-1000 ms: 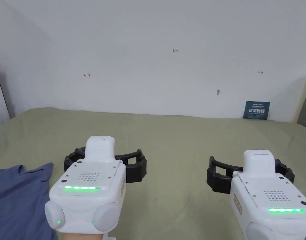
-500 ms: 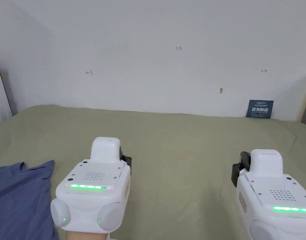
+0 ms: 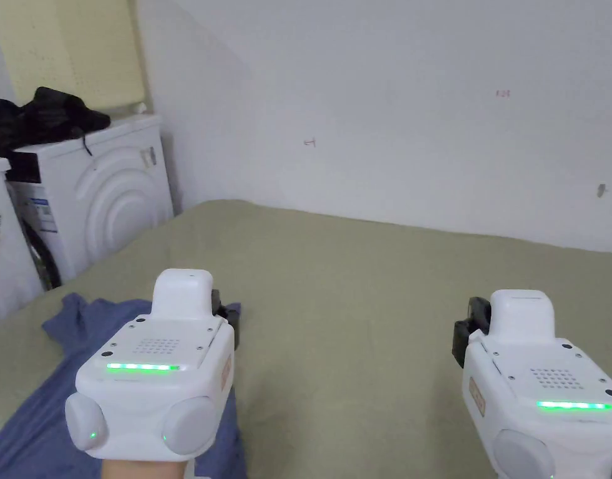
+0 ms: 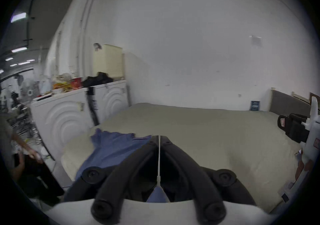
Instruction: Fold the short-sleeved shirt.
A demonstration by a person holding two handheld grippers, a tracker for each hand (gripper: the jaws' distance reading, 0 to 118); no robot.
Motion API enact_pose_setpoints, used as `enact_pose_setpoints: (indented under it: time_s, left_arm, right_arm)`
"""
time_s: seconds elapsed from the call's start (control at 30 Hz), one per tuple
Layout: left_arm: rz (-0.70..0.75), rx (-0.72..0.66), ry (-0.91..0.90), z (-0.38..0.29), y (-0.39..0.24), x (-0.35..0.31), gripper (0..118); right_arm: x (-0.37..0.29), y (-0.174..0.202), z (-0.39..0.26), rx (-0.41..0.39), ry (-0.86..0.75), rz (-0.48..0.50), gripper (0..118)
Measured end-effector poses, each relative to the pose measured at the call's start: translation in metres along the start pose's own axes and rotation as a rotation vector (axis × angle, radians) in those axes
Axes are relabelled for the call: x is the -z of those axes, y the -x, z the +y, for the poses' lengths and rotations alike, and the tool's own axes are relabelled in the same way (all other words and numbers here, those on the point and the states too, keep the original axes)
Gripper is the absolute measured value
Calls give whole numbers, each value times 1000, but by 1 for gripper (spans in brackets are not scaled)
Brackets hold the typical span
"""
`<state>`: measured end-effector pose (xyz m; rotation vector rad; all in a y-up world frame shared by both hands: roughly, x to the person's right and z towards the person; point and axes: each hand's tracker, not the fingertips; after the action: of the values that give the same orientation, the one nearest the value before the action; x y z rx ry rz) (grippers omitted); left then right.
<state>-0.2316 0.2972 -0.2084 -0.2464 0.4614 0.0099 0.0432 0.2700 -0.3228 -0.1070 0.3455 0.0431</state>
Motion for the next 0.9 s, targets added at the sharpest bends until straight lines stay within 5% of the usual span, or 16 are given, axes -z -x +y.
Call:
enact_pose_setpoints:
  time_s: [0.2,0.37,0.7,0.9]
  left_arm:
    - [221,-33,16,-5,98,-19,3]
    - [316,-80,36,-12,143,-36,3]
    - [325,-84,80,-28,165,-10,4]
    - [258,-102,170,-43,164,64,4]
  right_arm:
    - [21,87,0,6,4,210,0]
    - [27,132,0,18,13,293,0]
    - [47,163,-10,-15,47,333,0]
    - [70,170,-27,-44,90,334,0]
